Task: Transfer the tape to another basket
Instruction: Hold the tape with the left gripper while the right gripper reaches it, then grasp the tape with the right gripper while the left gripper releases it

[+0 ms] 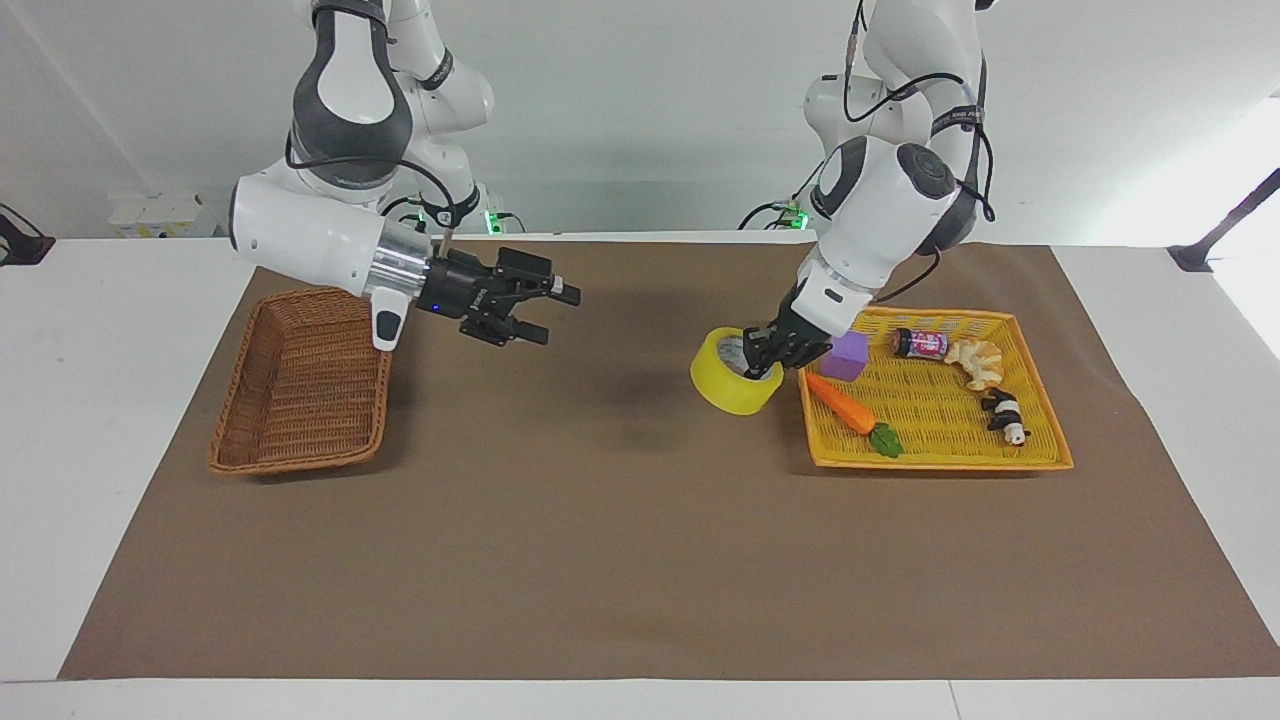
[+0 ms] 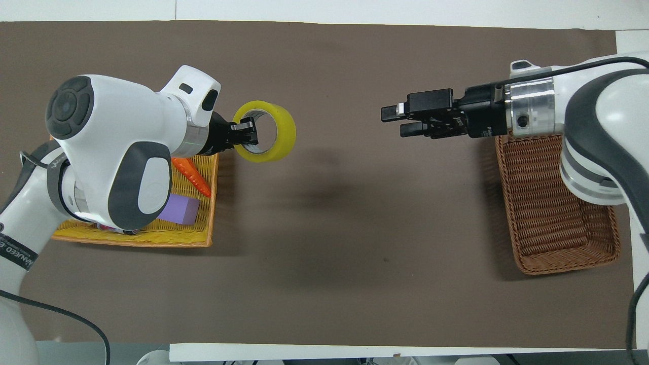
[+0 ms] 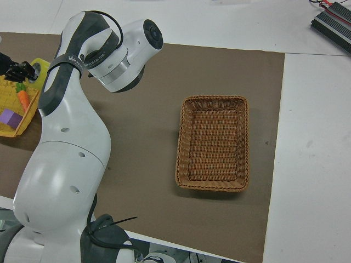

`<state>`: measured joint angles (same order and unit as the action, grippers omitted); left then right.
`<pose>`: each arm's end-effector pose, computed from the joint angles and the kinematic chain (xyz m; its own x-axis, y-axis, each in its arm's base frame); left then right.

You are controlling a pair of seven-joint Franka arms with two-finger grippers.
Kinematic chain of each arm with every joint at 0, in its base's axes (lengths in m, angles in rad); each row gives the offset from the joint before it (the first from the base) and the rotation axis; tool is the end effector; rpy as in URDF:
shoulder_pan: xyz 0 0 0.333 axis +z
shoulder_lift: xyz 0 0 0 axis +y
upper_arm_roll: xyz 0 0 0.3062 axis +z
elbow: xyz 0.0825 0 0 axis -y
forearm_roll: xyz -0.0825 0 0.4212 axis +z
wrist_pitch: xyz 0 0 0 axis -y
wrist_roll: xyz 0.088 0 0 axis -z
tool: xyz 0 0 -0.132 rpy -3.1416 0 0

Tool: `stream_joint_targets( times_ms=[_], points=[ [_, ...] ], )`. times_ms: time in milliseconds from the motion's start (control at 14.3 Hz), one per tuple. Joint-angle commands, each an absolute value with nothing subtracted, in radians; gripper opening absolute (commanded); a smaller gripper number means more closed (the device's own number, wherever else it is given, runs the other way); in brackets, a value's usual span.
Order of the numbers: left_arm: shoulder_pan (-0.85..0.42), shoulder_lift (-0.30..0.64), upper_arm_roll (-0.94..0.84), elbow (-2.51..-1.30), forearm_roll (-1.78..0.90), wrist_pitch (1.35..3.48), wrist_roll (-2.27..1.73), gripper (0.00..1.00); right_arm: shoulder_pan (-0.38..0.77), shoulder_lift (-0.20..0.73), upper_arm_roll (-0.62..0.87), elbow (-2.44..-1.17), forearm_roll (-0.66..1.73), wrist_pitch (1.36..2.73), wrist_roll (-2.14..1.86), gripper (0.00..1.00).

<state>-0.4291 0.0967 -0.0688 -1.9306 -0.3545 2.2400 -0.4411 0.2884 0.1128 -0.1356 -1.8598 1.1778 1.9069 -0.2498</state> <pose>0.5557 -0.3206 0.4107 0.9899 0.1397 0.0228 0.1221 -0.9241 0.3622 0.6171 0.1868 0.4553 0.9983 -0.0488 -0.0309 -0.0503 -0.4731 -0.8796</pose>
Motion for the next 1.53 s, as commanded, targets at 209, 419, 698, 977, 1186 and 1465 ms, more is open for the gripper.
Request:
stream_joint_targets(
  times_ms=[209, 419, 698, 977, 1186, 1465],
  points=[
    [-0.445, 0.101, -0.064, -1.914, -0.357, 2.24, -0.431, 0.0, 0.429, 0.155, -0.138, -1.899, 1.333, 2.109, -0.327, 1.0],
    [-0.443, 0.097, -0.064, -1.922, -0.357, 2.24, -0.43, 0.0, 0.472, 0.159, -0.138, -1.914, 1.339, 2.167, -0.398, 1.0],
    [-0.445, 0.1, -0.064, -1.921, -0.357, 2.249, -0.431, 0.0, 0.508, 0.176, -0.138, -1.919, 1.371, 2.226, -0.445, 1.0],
    [-0.445, 0.1, -0.066, -1.921, -0.357, 2.261, -0.431, 0.0, 0.57, 0.222, -0.138, -1.911, 1.511, 2.31, -0.538, 1.0],
    [-0.46, 0.103, -0.069, -1.919, -0.357, 2.284, -0.431, 0.0, 0.581, 0.222, -0.138, -1.911, 1.517, 2.328, -0.537, 1.0],
    [-0.463, 0.103, -0.067, -1.919, -0.357, 2.287, -0.425, 0.0, 0.617, 0.224, -0.138, -1.914, 1.574, 2.355, -0.514, 1.0]
  ],
)
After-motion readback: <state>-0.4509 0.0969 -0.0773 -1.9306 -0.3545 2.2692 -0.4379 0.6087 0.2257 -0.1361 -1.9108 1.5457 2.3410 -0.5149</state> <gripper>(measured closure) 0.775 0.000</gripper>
